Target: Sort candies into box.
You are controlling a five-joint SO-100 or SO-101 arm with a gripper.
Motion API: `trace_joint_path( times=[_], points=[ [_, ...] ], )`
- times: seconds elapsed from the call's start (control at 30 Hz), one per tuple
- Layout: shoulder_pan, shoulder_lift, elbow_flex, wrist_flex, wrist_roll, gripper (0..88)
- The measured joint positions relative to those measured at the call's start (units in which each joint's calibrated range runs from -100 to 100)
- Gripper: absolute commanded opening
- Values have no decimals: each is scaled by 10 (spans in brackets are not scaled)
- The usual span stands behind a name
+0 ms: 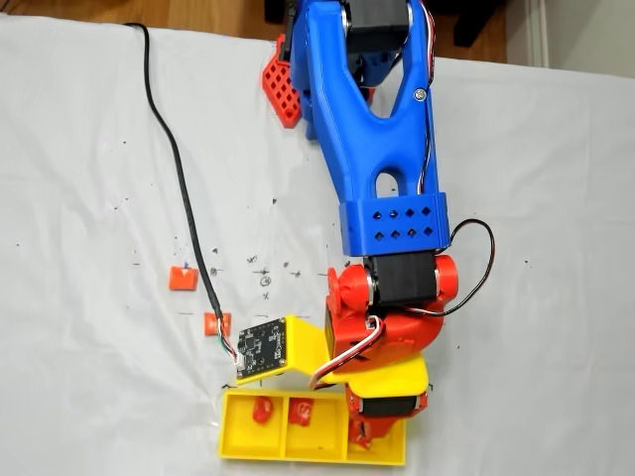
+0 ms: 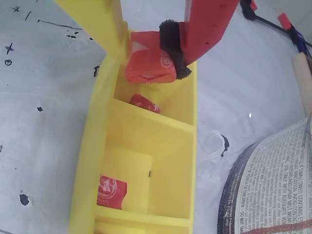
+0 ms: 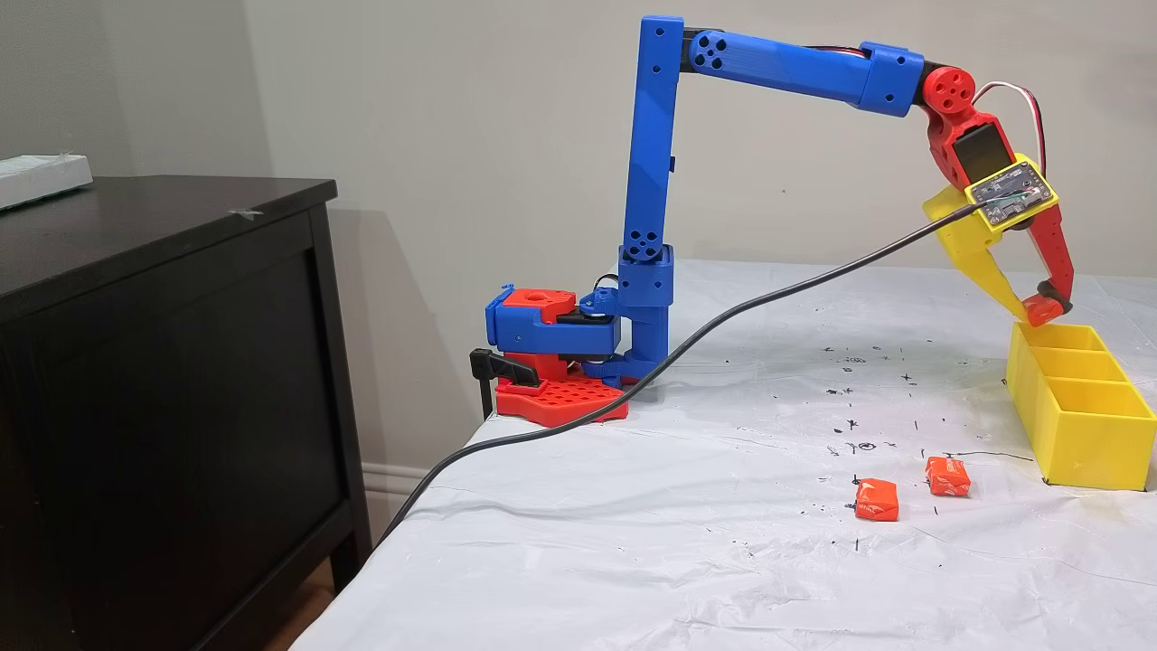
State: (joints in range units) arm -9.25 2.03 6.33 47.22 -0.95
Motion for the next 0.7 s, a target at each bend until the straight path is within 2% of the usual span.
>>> trace_joint_path(
  times=[0.03, 0.23, 0.3, 0.33, 0.53, 0.7],
  points=[
    [0, 0, 0, -2, 0, 118],
    [0, 0, 0, -2, 0, 202],
    [0, 0, 0, -2, 0, 285],
    [0, 0, 0, -2, 0, 288],
    [0, 0, 0, -2, 5, 262],
    [0, 0, 0, -2, 7, 105]
  ],
)
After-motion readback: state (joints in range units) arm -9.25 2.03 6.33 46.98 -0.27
